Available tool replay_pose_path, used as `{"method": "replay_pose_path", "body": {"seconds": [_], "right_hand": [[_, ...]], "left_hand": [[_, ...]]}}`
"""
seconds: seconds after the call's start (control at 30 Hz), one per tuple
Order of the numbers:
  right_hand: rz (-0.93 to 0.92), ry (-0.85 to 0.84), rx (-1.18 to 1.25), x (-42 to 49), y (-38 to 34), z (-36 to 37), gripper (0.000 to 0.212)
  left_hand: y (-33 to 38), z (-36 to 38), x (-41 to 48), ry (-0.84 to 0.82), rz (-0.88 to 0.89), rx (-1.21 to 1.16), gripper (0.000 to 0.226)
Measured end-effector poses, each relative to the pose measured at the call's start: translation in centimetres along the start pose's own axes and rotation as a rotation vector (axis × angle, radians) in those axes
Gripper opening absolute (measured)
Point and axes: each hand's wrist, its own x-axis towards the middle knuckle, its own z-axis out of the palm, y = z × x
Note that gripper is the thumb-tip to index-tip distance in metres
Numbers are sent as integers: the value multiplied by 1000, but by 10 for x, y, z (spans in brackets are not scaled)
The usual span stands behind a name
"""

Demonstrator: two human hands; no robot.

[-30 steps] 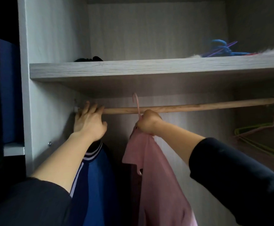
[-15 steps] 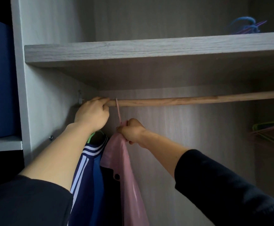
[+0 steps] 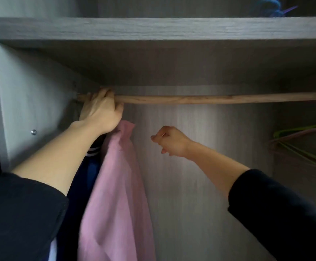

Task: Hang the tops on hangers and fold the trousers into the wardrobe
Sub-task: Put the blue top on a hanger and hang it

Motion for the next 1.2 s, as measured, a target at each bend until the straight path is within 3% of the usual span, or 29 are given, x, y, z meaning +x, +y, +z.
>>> {"method": "replay_pose_path", "body": {"seconds": [0.13, 0.23, 0.5, 0.7, 0.83, 0.93, 1.07, 1.2], "right_hand": [[-2, 159, -143, -22, 41, -56, 17], [8, 283, -327, -43, 70, -93, 15], [73, 432, -742, -107, 142, -198, 16], [162, 500, -1220, -145, 183, -259, 24], [220, 467, -1456, -147, 198, -278, 42], [202, 404, -1608, -143, 202, -284, 41], [223, 361, -1674, -135, 198, -283, 30], [272, 408, -1407, -132, 189, -288, 17]], "left_hand": [[66, 15, -6, 90, 205, -47, 49], [129, 27, -5, 98, 339, -109, 44], [264, 77, -4, 8, 457, -173, 57], [299, 104, 18, 147, 439, -175, 48], [304, 122, 25, 260, 393, -194, 36], [303, 129, 26, 346, 399, -222, 33], [303, 127, 25, 375, 412, -251, 36], [304, 126, 22, 370, 403, -262, 30]]}}
